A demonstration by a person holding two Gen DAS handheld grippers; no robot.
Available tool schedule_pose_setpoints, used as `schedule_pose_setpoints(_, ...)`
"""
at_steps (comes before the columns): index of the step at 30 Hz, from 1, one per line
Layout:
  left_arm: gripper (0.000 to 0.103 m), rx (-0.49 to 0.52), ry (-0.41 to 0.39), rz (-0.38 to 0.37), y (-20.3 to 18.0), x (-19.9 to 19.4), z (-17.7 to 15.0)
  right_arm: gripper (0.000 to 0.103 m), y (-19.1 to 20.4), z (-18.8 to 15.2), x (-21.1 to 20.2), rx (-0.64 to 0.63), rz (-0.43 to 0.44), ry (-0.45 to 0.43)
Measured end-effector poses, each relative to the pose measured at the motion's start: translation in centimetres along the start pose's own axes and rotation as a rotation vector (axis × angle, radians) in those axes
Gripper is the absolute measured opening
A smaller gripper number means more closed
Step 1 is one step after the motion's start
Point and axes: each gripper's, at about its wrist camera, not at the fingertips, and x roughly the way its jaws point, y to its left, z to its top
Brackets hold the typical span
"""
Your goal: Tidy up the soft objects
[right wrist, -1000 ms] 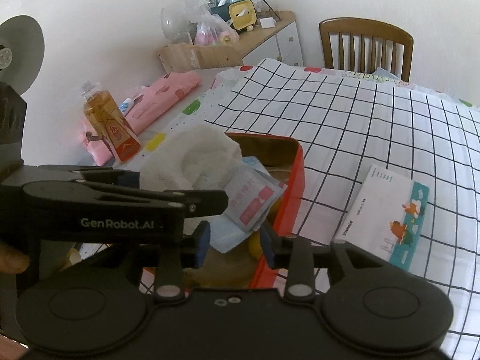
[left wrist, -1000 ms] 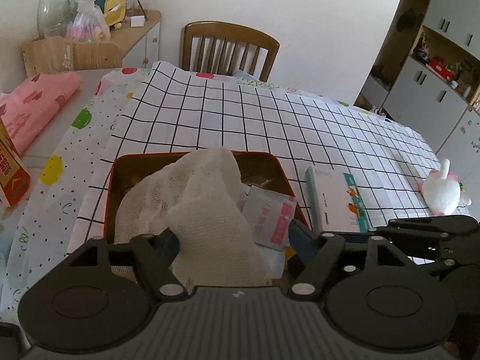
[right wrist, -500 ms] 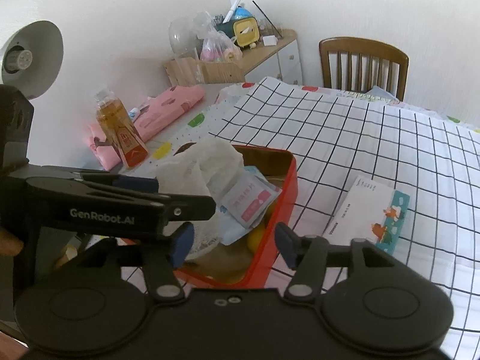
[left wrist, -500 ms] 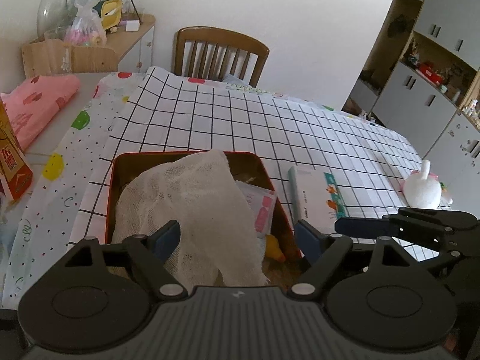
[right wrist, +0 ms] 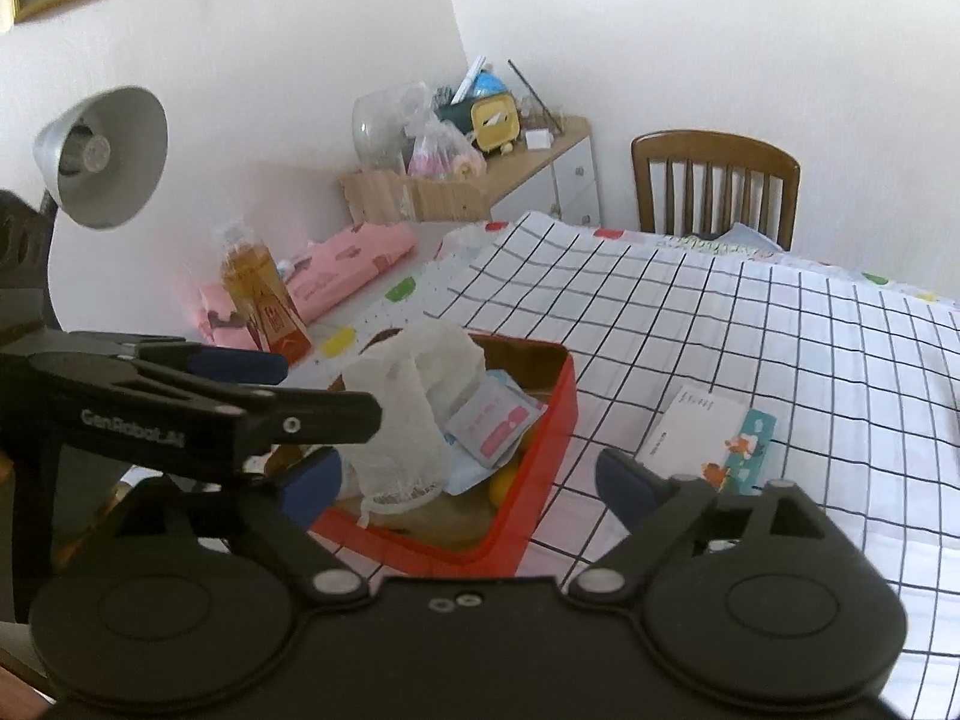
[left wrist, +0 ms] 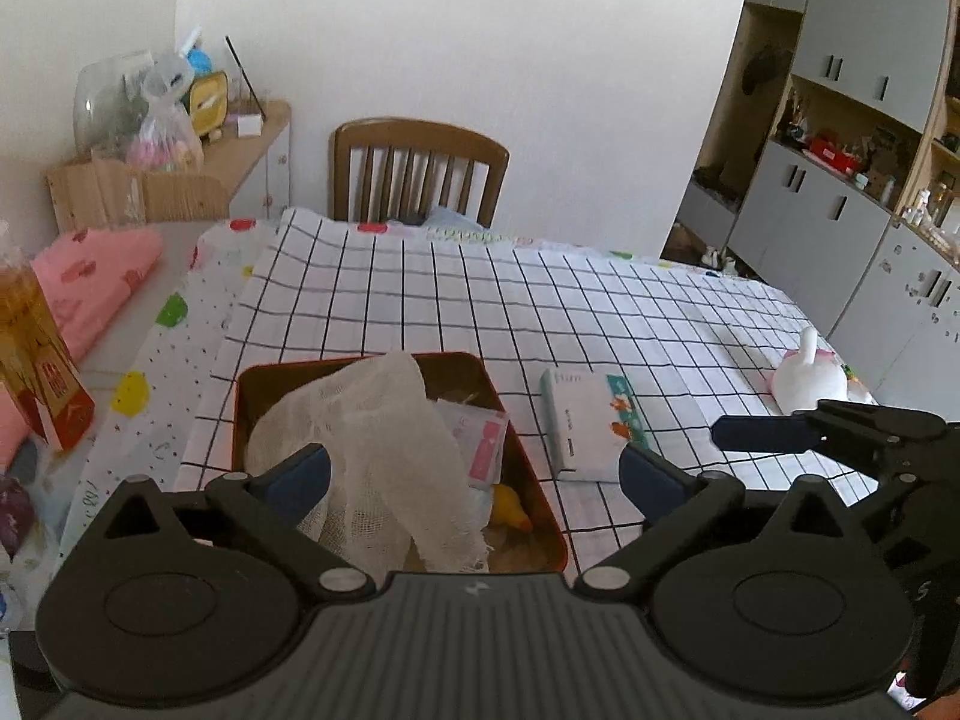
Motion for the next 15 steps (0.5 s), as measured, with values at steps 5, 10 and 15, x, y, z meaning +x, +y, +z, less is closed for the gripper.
schedule_pose_setpoints(5, 0.103, 0.028, -0.029, 0.003, -0.9, -1.5, -0.2, 0.103, -0.1, -0.4, -2.1, -0.009, -0.008, -0.051)
schedule_pose_setpoints(10, 0.103, 0.052, -0.078, 0.004, -1.8, -3.2, -0.7, 0.103, -0.6, -0.8, -4.0, 0.000, -0.026, -0.085)
schedule_pose_setpoints(15, 0.103, 0.075, -0.123, 0.066, -2.5, -4.5, -1.1, 0.103, -0.7, -1.0, -5.6, 0.005, -0.042, -0.118)
